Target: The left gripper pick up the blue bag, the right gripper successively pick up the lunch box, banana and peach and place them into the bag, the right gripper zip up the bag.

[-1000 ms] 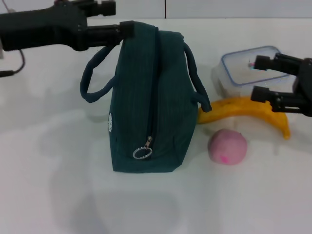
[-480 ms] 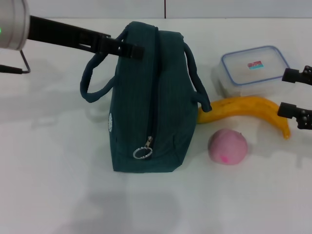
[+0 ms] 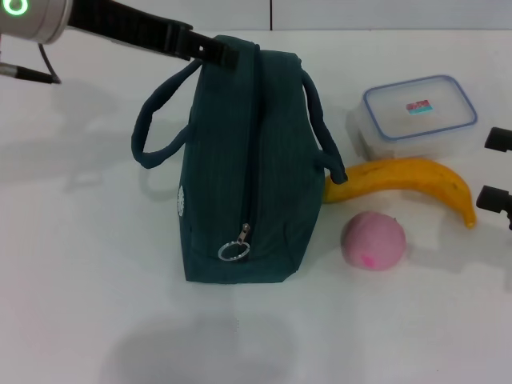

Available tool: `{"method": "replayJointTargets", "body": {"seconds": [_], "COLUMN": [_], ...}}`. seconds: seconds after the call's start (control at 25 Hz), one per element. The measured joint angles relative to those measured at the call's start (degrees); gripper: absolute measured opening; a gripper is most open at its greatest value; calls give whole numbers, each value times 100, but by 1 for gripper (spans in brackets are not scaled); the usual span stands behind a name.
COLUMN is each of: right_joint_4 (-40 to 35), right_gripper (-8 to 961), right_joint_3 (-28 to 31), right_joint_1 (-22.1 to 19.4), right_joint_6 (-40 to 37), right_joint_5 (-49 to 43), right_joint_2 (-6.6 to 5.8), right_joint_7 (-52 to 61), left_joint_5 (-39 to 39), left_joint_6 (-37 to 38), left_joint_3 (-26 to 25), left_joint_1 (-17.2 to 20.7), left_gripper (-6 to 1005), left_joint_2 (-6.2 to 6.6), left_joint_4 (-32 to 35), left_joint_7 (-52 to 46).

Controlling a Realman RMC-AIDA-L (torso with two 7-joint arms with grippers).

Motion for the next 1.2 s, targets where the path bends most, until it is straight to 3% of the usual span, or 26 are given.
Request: {"method": "replayJointTargets", "body": {"seconds": [0.44,0.84,1.2], "right_joint_4": [24,27,49], "right_gripper": [839,839,838], "right_joint_3": [0,44,44], "right_joint_1": [-92,-102,-136], "right_joint_6": [0,2,0], "right_joint_5": [30,36,17], "right_joint_2": [17,42,39], "right_joint_7": [-119,-124,-124], "left_joint_5": [185,302,179], "left_joint_6": [257,363,789], "left_joint_3": [13,17,-16], "left_joint_1": [-50,-128,-459], "left_gripper": [744,723,672], "left_joint_2": [139,152,167], "left_joint_4": [-246,-578,-756], "left_joint_7": [-336,-505,-696]}}
